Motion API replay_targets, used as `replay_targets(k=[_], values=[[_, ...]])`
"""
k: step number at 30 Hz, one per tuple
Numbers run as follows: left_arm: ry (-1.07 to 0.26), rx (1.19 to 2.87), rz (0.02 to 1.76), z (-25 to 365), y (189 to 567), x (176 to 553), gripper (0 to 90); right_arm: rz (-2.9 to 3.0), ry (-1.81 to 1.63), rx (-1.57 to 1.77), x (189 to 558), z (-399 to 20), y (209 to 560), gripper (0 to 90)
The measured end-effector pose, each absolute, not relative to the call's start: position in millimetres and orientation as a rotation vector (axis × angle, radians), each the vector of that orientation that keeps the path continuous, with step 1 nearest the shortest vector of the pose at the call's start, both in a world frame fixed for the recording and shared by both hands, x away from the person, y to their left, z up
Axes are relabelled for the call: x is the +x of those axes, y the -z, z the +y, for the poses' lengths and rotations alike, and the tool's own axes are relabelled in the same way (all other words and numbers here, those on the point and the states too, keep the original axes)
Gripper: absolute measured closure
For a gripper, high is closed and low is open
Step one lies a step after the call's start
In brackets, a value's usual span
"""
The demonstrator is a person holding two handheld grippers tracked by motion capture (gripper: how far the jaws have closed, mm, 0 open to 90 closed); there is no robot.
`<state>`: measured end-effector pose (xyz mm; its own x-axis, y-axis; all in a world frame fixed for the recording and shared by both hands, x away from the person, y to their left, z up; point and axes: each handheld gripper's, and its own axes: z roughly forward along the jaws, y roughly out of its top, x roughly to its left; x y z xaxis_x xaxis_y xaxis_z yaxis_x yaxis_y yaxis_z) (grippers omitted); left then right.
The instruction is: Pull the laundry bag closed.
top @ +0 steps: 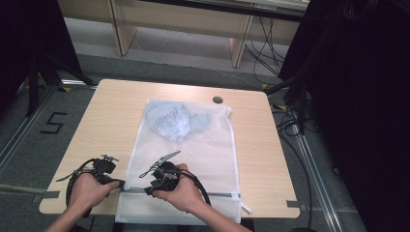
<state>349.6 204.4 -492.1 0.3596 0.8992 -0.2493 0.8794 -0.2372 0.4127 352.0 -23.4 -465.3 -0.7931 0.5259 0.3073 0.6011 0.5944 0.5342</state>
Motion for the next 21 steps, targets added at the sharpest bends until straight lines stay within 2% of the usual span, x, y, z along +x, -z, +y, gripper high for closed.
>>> replay_targets(k=[6,14,21], values=[[-0.048,2.131,1.551,204,492,349,89.5,-2.707,0.960,-0.935,351,-18,467,66.0],[-0.048,2.140,1.547,205,492,350,89.5,-2.700,0.954,-0.920,354,-8,468,72.5],[-0.042,2.112,1.572,204,493,349,89.4,-2.702,0.936,-0.904,355,4,473,72.7]])
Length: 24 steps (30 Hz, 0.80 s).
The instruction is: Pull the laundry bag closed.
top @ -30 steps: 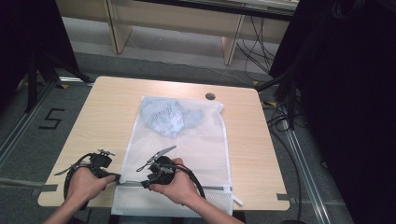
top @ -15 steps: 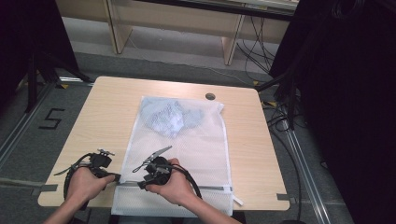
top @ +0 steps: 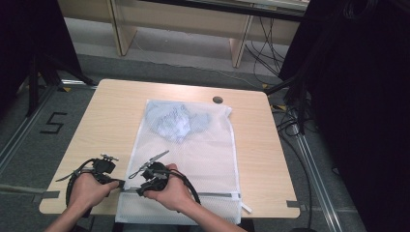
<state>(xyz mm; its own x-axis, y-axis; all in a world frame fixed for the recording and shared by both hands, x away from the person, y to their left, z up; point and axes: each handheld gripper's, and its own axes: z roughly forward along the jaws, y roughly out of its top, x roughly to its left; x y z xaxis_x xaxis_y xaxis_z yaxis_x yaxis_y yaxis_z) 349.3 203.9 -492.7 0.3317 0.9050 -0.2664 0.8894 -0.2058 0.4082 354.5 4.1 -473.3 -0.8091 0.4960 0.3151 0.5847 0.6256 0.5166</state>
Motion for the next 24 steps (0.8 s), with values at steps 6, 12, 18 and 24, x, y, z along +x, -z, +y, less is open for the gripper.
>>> replay_targets(k=[6,12,18,24], values=[[-0.031,2.123,1.568,205,492,350,89.4,-2.683,0.944,-0.913,357,14,474,72.2],[-0.028,2.120,1.567,205,493,349,89.4,-2.671,0.956,-0.922,362,25,478,71.8],[-0.035,2.122,1.564,205,493,349,89.3,-2.658,0.940,-0.918,370,33,478,71.2],[-0.027,2.119,1.562,206,493,350,89.4,-2.655,0.924,-0.941,373,38,481,71.2]])
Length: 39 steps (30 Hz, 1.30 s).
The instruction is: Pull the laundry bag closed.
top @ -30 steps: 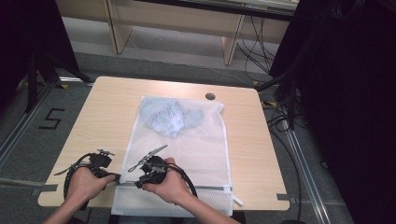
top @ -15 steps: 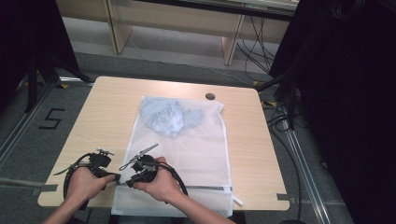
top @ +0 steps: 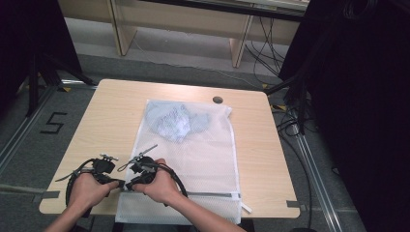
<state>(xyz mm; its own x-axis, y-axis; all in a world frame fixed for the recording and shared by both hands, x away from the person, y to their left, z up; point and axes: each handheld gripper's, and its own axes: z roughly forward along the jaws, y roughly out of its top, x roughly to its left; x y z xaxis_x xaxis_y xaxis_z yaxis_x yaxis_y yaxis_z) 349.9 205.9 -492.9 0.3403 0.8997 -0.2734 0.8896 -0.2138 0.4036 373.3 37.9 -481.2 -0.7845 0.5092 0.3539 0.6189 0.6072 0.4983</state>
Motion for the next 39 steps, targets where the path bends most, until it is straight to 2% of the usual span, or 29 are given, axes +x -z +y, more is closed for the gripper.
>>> replay_targets(k=[10,13,18,23,24,30,33,39], values=[[-0.031,2.137,1.541,207,493,351,89.4,-2.633,0.903,-0.929,372,47,486,72.7],[-0.032,2.116,1.562,205,493,350,89.5,-2.643,0.857,-0.926,373,47,487,81.0],[-0.058,2.148,1.521,205,494,350,89.6,-2.633,0.826,-0.940,374,48,488,86.5],[-0.089,2.195,1.481,203,493,350,89.8,-2.584,0.811,-0.994,375,45,489,86.9],[-0.077,2.163,1.522,200,492,348,89.8,-2.585,0.804,-0.999,375,44,490,87.0],[-0.105,2.173,1.507,197,493,347,89.9,-2.592,0.803,-1.004,373,42,487,87.1],[-0.144,2.234,1.455,197,492,348,89.9,-2.620,0.803,-1.009,373,40,486,87.1],[-0.104,2.184,1.499,197,492,347,89.9,-2.620,0.806,-1.005,372,37,483,87.1]])
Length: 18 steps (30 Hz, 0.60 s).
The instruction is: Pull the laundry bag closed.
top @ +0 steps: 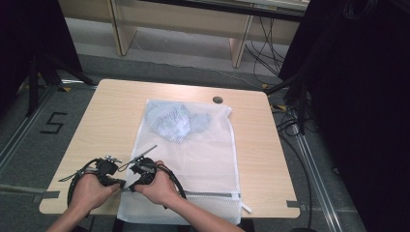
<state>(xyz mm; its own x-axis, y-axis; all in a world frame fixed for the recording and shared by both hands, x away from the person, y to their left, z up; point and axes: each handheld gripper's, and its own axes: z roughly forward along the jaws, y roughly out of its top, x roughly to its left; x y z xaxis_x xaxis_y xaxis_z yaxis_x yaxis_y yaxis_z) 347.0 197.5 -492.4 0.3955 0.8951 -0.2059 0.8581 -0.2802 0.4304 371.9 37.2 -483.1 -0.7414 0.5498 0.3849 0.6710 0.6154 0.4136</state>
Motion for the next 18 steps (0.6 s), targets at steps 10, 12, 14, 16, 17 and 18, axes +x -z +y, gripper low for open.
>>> replay_targets(k=[10,12,14,16,17,18], values=[[-0.091,2.183,1.506,198.9,492.1,347.5,89.9,-2.708,0.805,-0.959,368.1,35.8,479.7,87.1],[-0.097,2.189,1.506,198.4,491.7,347.3,89.9,-2.705,0.788,-0.980,366.9,34.4,478.5,87.1],[-0.101,2.179,1.505,197.9,492.4,347.3,89.9,-2.711,0.798,-0.959,367.6,33.5,478.8,87.0],[-0.094,2.181,1.504,198.7,492.3,347.4,89.9,-2.709,0.787,-0.971,367.2,31.9,477.9,87.1],[-0.092,2.182,1.508,198.7,492.1,347.5,89.9,-2.712,0.786,-0.965,367.4,31.4,477.6,87.1],[-0.092,2.182,1.506,198.7,492.1,347.4,89.9,-2.707,0.789,-0.959,367.1,31.4,477.0,87.0]])
